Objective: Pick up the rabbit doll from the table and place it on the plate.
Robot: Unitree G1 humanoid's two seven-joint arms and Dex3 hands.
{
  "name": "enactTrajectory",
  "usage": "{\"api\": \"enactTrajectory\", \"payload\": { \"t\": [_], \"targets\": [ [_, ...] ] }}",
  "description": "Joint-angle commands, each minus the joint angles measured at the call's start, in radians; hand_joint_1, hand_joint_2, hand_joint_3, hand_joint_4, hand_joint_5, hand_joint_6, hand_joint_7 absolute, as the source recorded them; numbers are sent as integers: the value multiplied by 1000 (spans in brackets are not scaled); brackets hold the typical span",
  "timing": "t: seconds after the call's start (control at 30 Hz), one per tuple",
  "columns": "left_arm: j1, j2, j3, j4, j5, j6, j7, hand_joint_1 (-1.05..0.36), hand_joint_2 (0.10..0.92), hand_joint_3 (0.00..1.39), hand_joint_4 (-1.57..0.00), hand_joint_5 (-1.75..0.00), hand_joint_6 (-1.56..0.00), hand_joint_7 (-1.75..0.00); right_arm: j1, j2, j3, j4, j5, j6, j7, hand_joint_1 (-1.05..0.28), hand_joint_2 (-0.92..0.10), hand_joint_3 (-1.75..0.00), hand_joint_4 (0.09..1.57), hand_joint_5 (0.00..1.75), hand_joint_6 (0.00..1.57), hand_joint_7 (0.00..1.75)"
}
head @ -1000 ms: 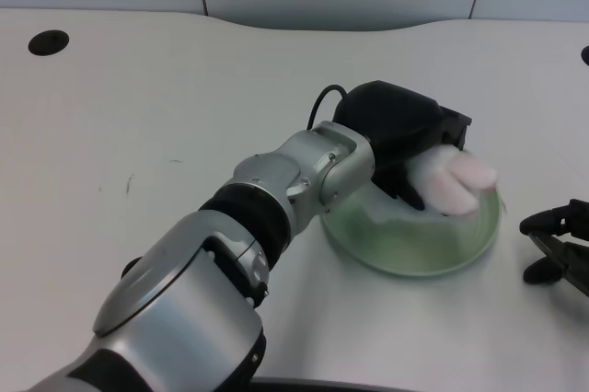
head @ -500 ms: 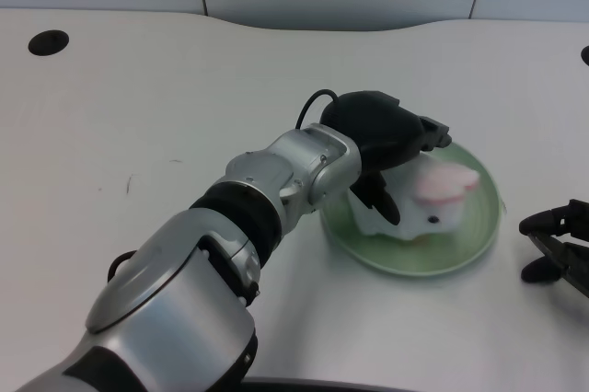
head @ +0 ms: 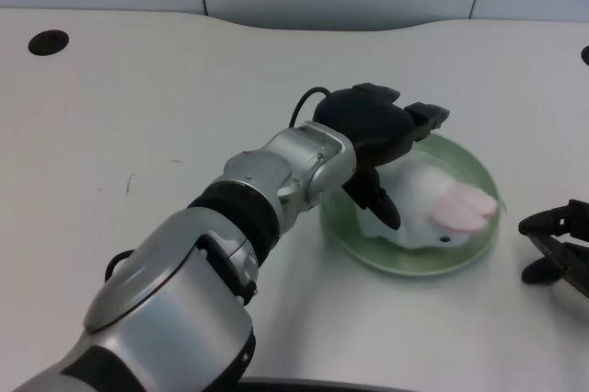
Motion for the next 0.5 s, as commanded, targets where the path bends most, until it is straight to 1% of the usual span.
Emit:
{"api": "enactTrajectory", "payload": {
  "t": [0.03, 0.1, 0.17, 0.23, 0.27, 0.33, 0.37, 0.4, 0.47, 0.5],
  "targets": [
    [2, 34, 59, -8, -59, -28, -19, -1044, 921, 132, 1, 1, 1, 1, 10, -4, -4, 13, 1, -4, 0, -865, -920, -45, 952, 1035, 872, 858],
    [6, 51, 98, -13, -97, -49, -38, -1030, 921, 130, 1, 1, 1, 1, 11, -4, -3, 9, -1, 0, -5, -864, -921, -43, 948, 1037, 875, 857],
    [21, 77, 160, -19, -163, -90, -80, -985, 921, 111, -7, -3, -36, -19, 13, -3, -1, 3, -3, 6, -7, -853, -921, -38, 939, 1067, 868, 849],
    [35, 103, 204, -25, -211, -119, -115, -983, 921, 118, -26, -15, -67, -35, 15, -3, 2, -3, -7, 8, -12, -849, -921, -37, 927, 1090, 869, 847],
    [44, 120, 221, -29, -229, -131, -128, -986, 921, 122, -32, -19, -73, -39, 15, -1, -1, -4, 0, 13, -6, -850, -921, -38, 924, 1094, 870, 846],
    [64, 153, 249, -37, -256, -155, -140, -976, 921, 132, -67, -39, -102, -53, 13, 1, -6, 0, 12, 13, 7, -839, -913, -26, 913, 1181, 881, 840],
    [78, 173, 266, -42, -273, -171, -146, -968, 921, 128, -83, -49, -114, -57, 13, 4, -9, 1, 19, 17, 13, -833, -910, -22, 906, 1169, 880, 835],
    [89, 190, 280, -47, -286, -184, -154, -962, 921, 122, -96, -57, -125, -61, 13, 5, -11, 0, 23, 19, 16, -830, -908, -17, 912, 1109, 881, 829],
    [110, 219, 307, -55, -313, -208, -178, -950, 921, 113, -106, -65, -136, -63, 14, 7, -11, -2, 26, 22, 19, -828, -909, -12, 923, 1031, 875, 826],
    [124, 237, 322, -60, -327, -222, -190, -938, 921, 106, -109, -68, -144, -64, 15, 7, -8, -4, 21, 20, 17, -827, -911, -11, 937, 1004, 874, 827]
  ]
}}
